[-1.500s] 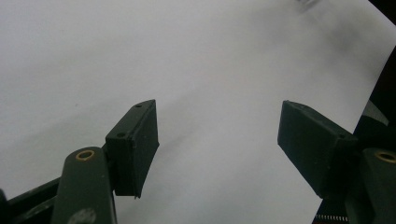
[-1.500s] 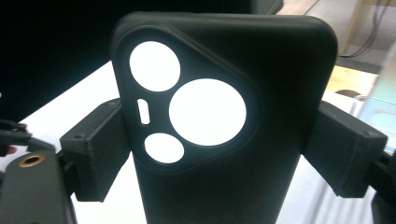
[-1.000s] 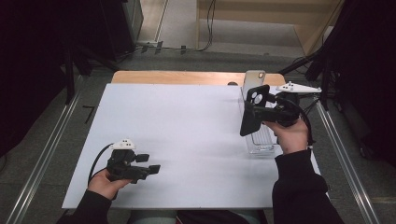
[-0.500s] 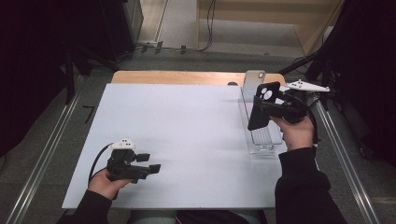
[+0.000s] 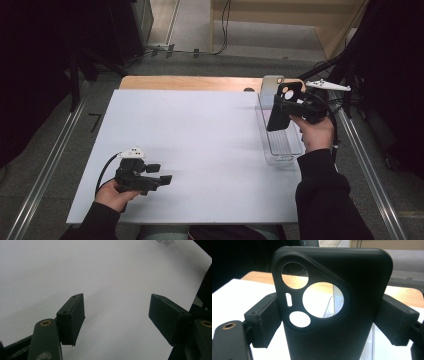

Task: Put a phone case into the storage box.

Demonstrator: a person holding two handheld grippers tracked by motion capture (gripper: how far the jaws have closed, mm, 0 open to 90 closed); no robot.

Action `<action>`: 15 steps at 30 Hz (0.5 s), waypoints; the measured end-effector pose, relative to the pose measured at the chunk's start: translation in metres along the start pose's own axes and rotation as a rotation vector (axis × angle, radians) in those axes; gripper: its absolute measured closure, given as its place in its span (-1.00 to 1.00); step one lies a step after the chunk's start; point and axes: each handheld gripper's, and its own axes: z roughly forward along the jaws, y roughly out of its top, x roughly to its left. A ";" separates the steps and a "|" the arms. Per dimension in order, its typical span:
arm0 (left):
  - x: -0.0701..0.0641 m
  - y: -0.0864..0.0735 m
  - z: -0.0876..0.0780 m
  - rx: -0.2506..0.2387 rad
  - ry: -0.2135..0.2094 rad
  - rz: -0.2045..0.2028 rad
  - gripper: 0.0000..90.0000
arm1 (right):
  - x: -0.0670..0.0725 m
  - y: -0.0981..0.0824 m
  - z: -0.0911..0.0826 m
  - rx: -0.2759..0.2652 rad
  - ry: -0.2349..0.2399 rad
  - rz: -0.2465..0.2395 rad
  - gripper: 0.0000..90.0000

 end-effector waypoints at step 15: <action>0.002 0.000 0.000 0.001 -0.004 -0.007 -0.35 | -0.014 0.015 0.038 0.028 -0.092 -0.032 -0.73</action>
